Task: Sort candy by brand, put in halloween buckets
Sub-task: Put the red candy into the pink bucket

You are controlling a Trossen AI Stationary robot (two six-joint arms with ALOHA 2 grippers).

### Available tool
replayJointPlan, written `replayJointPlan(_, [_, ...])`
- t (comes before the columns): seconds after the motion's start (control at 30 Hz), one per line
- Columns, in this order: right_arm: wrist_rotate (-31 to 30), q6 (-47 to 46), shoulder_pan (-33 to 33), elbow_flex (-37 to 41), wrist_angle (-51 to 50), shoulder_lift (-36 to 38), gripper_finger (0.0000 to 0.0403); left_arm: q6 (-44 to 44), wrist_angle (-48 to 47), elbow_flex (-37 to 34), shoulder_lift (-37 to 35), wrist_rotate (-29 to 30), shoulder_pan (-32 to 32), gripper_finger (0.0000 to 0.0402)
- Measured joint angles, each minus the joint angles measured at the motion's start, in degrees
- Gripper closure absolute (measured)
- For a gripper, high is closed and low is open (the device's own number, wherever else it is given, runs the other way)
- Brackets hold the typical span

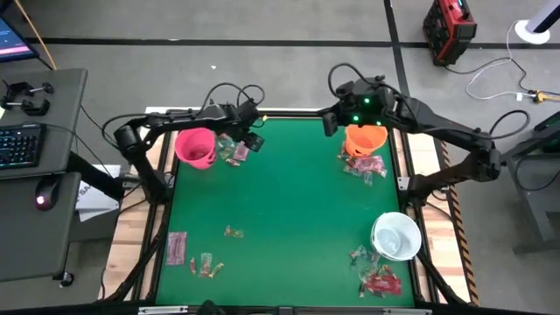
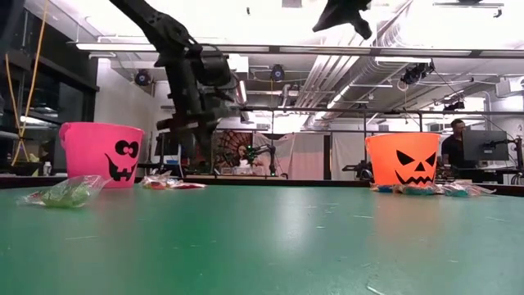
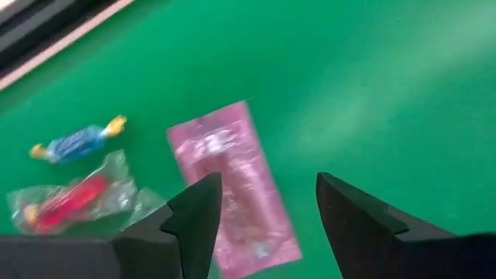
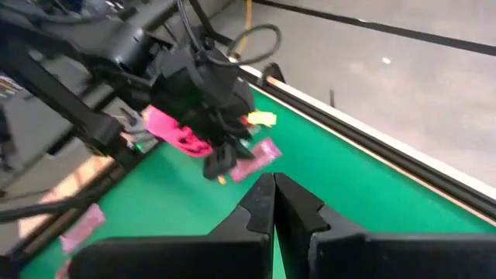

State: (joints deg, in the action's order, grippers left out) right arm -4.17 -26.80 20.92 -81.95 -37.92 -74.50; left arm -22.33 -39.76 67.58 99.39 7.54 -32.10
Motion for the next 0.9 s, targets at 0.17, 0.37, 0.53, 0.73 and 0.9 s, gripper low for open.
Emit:
replayJointPlan(0.17, [-1.76, 0.31, -0.46, 0.0, -1.59, 0.17, 0.0402, -2.24, 0.63, -0.44, 2.27, 1.35, -0.04, 0.0192])
replayJointPlan(0.37, [-1.85, 0.3, -0.46, 0.0, -1.68, 0.2, 0.0402, -4.69, 1.0, -0.49, 7.8, 1.65, -0.04, 0.0192])
replayJointPlan(0.53, [-1.87, 0.01, -0.71, 0.0, -2.14, 0.2, 0.0402, -6.58, 1.38, -0.2, 10.83, 2.26, -0.04, 0.0192])
replayJointPlan(0.73, [-1.87, 0.16, -2.14, 0.0, -2.16, 0.2, 0.0402, -3.87, 1.94, -0.36, 10.24, 0.09, 0.93, 0.025])
replayJointPlan(0.9, [-1.86, 0.29, -2.75, 0.0, -2.16, 0.2, 0.0402, -1.98, 2.51, -0.75, 4.0, -2.82, 2.35, 0.0383])
